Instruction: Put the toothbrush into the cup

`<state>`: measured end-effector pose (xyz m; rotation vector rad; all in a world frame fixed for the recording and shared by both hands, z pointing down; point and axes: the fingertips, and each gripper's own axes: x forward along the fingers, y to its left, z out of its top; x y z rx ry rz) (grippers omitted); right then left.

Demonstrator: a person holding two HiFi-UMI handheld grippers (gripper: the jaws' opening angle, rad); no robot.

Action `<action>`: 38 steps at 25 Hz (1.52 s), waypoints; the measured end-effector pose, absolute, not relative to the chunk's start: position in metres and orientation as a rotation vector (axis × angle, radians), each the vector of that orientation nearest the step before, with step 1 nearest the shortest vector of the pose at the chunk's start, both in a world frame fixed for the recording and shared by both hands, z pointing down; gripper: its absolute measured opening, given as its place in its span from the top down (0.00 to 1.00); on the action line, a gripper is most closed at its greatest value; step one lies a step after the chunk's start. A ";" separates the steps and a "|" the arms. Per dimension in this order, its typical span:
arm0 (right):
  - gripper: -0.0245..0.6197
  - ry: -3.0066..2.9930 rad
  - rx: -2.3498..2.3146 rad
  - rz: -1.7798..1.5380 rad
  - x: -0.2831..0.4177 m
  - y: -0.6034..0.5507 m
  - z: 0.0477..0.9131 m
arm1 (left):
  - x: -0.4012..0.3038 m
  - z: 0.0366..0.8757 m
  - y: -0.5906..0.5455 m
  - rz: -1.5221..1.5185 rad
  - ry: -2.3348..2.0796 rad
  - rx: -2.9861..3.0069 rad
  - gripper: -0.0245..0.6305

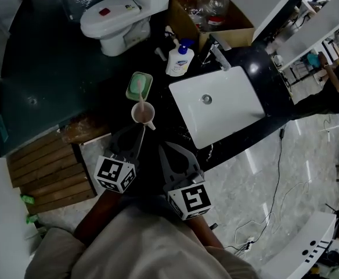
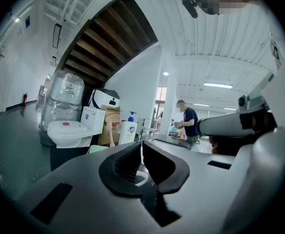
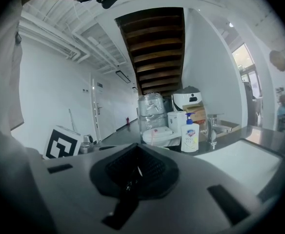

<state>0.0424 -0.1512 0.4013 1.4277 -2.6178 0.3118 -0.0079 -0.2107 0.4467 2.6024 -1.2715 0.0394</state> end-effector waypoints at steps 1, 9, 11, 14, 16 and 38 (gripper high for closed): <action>0.95 -2.624 1.429 0.304 0.044 -0.150 0.399 | -0.006 0.443 -0.207 0.029 -1.262 2.608 0.93; 0.95 -2.661 1.431 0.266 0.053 -0.141 0.389 | 0.008 0.412 -0.183 -0.028 -1.196 2.668 0.95; 0.95 -2.672 1.434 0.271 0.055 -0.139 0.389 | 0.010 0.408 -0.179 -0.027 -1.188 2.673 0.95; 0.95 -2.686 1.442 0.271 0.057 -0.136 0.388 | 0.010 0.405 -0.173 -0.022 -1.188 2.669 0.95; 0.95 -2.685 1.439 0.262 0.059 -0.136 0.386 | 0.009 0.402 -0.168 -0.035 -1.177 2.655 0.95; 0.95 -2.698 1.444 0.246 0.057 -0.133 0.382 | 0.004 0.382 -0.149 -0.113 -1.152 2.648 0.95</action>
